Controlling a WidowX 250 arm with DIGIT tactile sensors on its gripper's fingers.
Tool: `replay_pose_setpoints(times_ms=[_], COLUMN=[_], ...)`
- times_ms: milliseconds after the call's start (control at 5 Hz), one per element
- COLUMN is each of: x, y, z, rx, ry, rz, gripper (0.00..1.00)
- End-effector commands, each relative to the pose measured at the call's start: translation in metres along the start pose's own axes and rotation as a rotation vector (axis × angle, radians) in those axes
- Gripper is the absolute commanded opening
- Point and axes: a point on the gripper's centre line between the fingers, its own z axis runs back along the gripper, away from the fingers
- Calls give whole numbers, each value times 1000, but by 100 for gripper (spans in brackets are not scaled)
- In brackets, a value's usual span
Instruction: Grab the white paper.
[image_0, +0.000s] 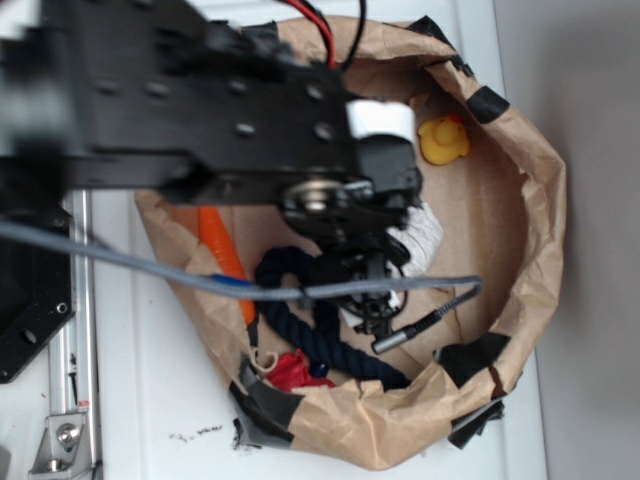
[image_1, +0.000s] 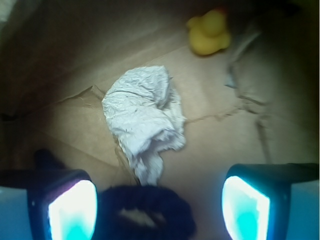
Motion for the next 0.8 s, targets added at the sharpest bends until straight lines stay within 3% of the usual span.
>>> replay_pose_setpoints(times_ms=[0, 200, 400, 600], x=[41, 44, 37, 35], y=[-19, -15, -18, -19], z=[-15, -32, -39, -44], rx=[68, 133, 148, 149], ry=[-107, -78, -53, -27], rz=[-55, -25, -21, -28], gripper=[100, 61, 0, 0])
